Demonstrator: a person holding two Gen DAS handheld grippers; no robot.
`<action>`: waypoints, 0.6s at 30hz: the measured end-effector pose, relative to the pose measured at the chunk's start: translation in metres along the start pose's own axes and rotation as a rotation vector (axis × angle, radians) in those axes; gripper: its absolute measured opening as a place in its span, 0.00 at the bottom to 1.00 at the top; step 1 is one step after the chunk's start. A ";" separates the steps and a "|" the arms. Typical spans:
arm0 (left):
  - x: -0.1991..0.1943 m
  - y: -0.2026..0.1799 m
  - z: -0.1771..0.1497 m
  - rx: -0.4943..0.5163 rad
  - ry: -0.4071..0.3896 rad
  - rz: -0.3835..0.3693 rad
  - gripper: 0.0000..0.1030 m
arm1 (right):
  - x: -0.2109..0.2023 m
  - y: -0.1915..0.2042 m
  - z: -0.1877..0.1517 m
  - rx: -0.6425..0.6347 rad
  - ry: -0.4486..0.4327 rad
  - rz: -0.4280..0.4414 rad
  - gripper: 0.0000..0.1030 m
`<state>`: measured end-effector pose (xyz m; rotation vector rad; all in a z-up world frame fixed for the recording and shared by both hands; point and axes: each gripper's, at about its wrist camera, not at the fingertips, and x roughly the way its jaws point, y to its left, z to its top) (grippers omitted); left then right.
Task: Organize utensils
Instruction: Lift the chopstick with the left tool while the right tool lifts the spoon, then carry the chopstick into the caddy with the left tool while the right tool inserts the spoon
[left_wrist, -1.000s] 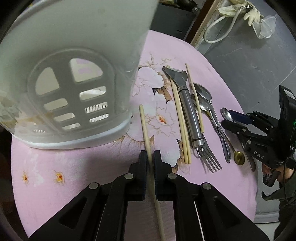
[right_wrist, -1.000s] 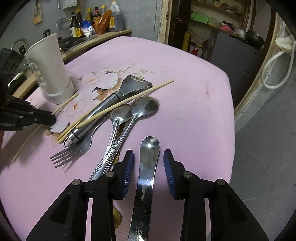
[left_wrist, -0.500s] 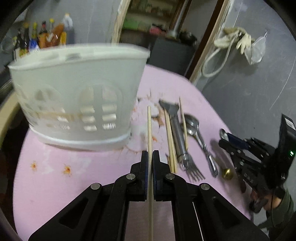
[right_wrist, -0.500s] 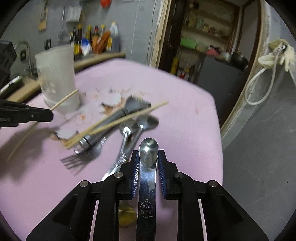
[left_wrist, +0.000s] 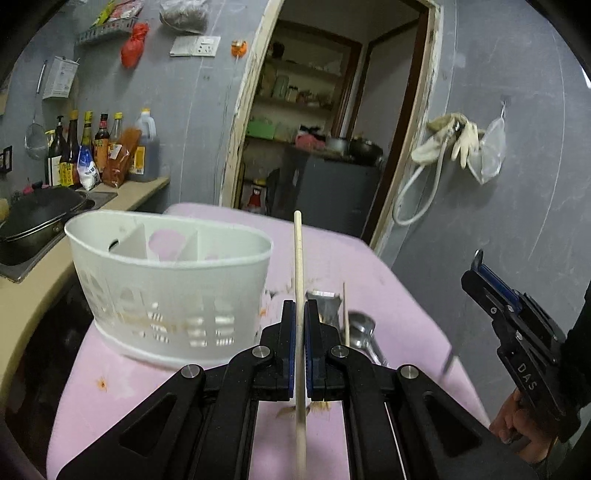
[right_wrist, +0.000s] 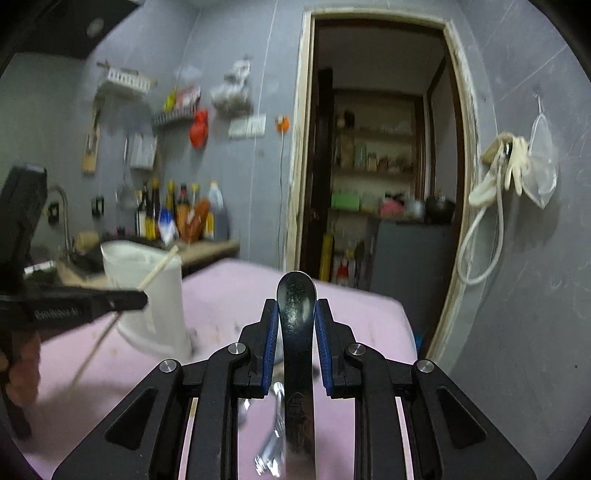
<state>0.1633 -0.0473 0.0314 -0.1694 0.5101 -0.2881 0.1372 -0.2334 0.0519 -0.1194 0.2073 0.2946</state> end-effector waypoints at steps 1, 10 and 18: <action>-0.002 0.002 0.003 -0.006 -0.008 0.000 0.02 | 0.000 0.002 0.004 0.001 -0.013 0.002 0.17; -0.020 0.032 0.037 -0.059 -0.104 -0.036 0.02 | 0.010 0.006 0.032 0.050 -0.080 0.060 0.17; -0.032 0.092 0.087 -0.137 -0.240 -0.001 0.02 | 0.027 0.021 0.064 0.094 -0.152 0.156 0.17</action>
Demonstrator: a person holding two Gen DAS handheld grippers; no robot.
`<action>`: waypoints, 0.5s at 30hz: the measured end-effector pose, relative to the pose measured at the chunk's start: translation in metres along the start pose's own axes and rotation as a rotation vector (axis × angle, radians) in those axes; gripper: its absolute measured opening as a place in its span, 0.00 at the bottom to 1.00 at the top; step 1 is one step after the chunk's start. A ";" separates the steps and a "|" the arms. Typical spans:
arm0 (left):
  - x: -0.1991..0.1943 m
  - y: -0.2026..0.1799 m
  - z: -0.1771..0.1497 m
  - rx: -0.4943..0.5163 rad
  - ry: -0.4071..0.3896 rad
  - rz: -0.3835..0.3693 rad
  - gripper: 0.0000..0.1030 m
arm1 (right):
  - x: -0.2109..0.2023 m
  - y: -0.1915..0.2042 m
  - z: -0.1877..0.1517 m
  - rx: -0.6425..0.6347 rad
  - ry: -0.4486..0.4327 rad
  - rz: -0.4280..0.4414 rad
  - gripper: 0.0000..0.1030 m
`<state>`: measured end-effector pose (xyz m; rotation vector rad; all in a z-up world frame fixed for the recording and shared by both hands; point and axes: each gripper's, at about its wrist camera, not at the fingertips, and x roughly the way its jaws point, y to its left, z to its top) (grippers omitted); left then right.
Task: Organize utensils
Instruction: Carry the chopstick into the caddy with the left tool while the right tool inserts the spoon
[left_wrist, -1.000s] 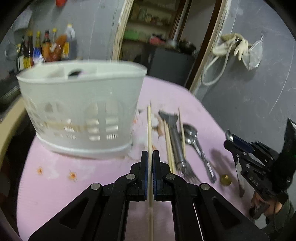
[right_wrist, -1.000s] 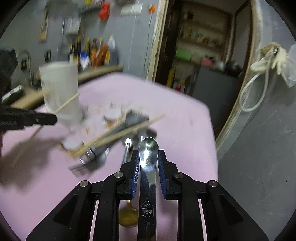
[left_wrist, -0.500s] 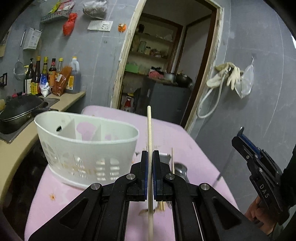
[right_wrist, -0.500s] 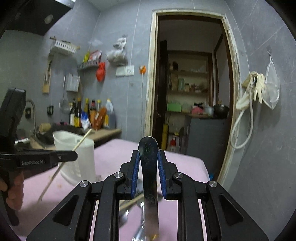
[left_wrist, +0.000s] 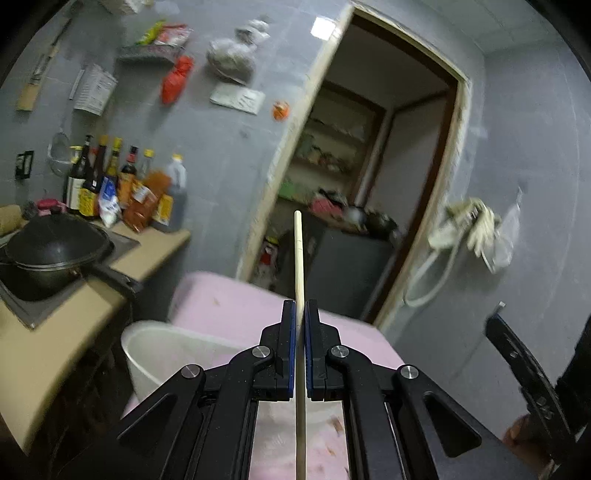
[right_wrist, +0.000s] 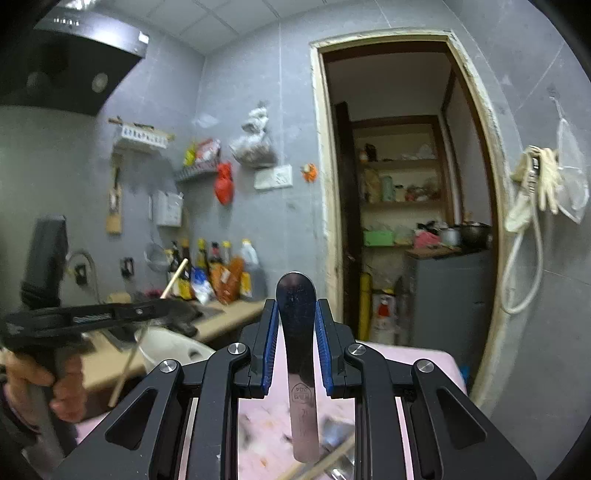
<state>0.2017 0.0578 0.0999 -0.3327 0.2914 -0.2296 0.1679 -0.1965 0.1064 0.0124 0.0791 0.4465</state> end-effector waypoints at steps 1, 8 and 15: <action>0.001 0.010 0.009 -0.020 -0.016 0.008 0.02 | 0.004 0.003 0.005 0.006 -0.011 0.017 0.17; 0.013 0.062 0.045 -0.083 -0.147 0.075 0.02 | 0.038 0.033 0.039 0.039 -0.100 0.144 0.17; 0.029 0.092 0.039 -0.100 -0.207 0.127 0.02 | 0.075 0.060 0.034 0.055 -0.082 0.207 0.17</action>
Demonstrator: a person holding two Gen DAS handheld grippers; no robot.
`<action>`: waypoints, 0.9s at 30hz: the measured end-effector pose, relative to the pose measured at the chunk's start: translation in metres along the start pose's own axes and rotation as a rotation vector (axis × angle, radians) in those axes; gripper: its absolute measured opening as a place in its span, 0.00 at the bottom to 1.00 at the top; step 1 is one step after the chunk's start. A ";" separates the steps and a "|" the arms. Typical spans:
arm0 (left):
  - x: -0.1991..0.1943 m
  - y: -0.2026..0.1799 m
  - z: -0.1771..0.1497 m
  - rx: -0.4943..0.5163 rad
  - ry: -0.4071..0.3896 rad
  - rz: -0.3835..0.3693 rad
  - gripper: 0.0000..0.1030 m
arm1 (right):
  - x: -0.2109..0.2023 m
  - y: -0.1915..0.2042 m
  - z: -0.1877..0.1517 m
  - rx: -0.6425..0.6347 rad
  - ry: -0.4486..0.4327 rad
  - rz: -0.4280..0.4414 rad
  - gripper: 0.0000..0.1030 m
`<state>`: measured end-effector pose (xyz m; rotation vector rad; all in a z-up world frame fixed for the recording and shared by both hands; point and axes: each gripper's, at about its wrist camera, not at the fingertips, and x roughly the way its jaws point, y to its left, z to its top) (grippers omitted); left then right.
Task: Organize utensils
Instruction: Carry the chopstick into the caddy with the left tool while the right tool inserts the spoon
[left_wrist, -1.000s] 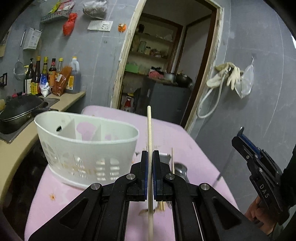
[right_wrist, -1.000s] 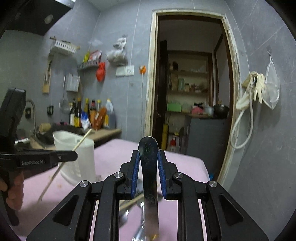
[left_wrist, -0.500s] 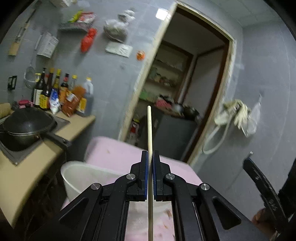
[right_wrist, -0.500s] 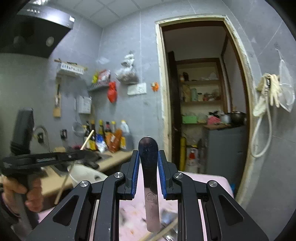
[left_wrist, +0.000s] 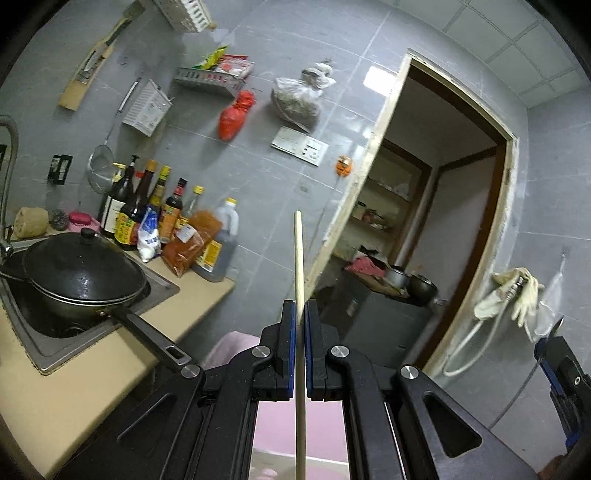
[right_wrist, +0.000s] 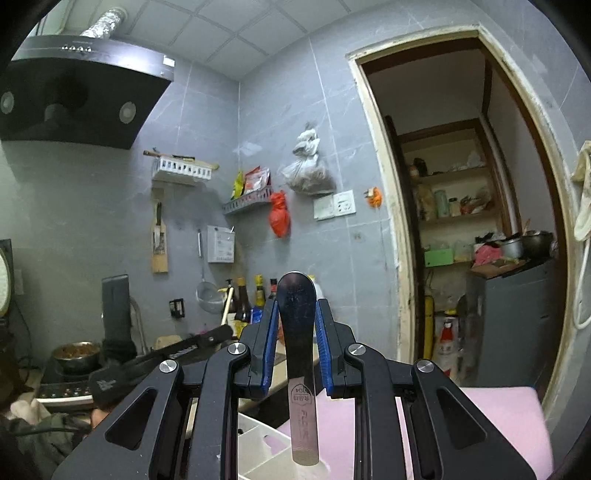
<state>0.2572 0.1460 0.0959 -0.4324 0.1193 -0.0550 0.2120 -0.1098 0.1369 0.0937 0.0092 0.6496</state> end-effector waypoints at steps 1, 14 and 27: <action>0.001 0.002 -0.003 0.002 -0.003 0.007 0.02 | 0.004 0.000 -0.004 0.002 0.008 0.001 0.17; -0.001 0.003 -0.039 0.053 -0.018 0.023 0.02 | 0.028 -0.015 -0.058 0.064 0.147 -0.016 0.17; -0.013 0.002 -0.064 0.121 0.155 -0.004 0.05 | 0.027 -0.017 -0.078 0.067 0.242 -0.029 0.30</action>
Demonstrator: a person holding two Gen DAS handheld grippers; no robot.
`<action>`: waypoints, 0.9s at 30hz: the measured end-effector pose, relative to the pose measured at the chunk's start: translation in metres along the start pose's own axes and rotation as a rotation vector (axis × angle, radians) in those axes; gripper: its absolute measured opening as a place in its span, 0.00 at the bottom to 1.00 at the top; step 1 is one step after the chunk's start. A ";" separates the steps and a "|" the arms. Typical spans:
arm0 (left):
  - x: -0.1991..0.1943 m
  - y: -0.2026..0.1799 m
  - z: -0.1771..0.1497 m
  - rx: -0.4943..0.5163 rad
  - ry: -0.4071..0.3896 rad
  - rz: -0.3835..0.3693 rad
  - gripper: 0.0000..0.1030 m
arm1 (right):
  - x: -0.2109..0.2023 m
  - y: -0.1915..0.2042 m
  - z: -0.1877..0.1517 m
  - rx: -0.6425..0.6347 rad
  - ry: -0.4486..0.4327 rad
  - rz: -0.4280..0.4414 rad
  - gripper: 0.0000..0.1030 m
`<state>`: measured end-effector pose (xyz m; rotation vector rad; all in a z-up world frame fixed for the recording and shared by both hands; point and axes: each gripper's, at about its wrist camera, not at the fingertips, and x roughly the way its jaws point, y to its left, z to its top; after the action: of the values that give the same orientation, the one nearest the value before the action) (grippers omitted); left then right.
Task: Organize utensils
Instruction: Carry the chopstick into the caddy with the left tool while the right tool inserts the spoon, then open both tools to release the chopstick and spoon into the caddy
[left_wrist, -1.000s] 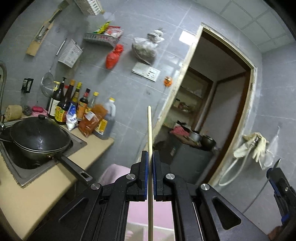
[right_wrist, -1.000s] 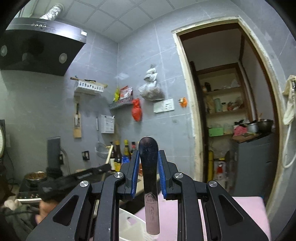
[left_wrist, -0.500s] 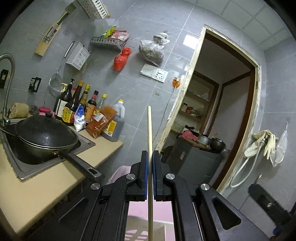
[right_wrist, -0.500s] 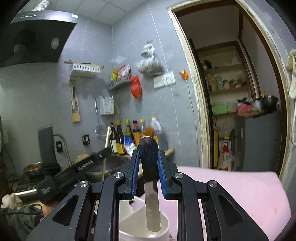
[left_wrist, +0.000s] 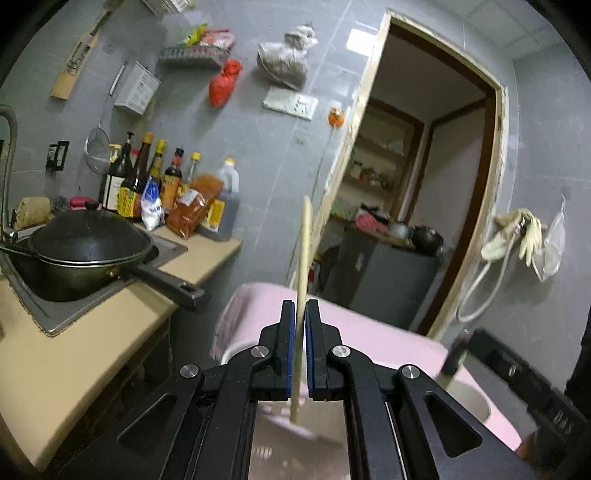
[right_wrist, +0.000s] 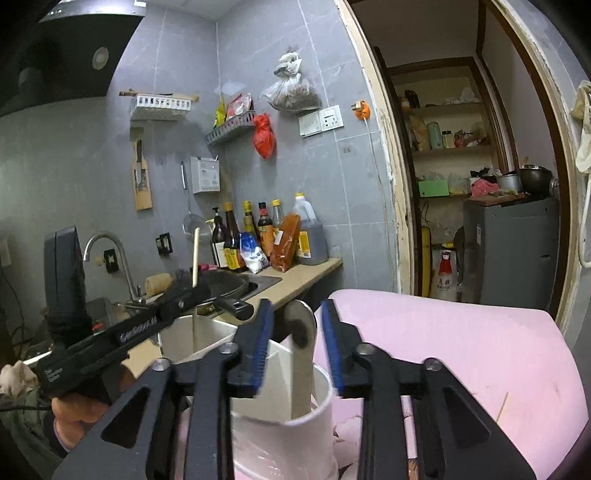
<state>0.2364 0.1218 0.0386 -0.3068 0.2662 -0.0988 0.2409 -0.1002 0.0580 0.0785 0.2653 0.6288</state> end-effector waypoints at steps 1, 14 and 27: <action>-0.001 -0.001 -0.001 0.004 0.016 -0.003 0.07 | -0.002 -0.001 0.001 0.004 -0.003 0.002 0.30; -0.028 -0.032 0.006 0.085 0.046 0.025 0.54 | -0.041 -0.012 0.011 -0.003 -0.065 -0.061 0.72; -0.053 -0.076 -0.001 0.177 -0.064 0.019 0.95 | -0.108 -0.055 0.011 0.028 -0.125 -0.239 1.00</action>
<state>0.1808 0.0567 0.0738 -0.1309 0.1957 -0.0931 0.1909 -0.2082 0.0845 0.1105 0.1589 0.3814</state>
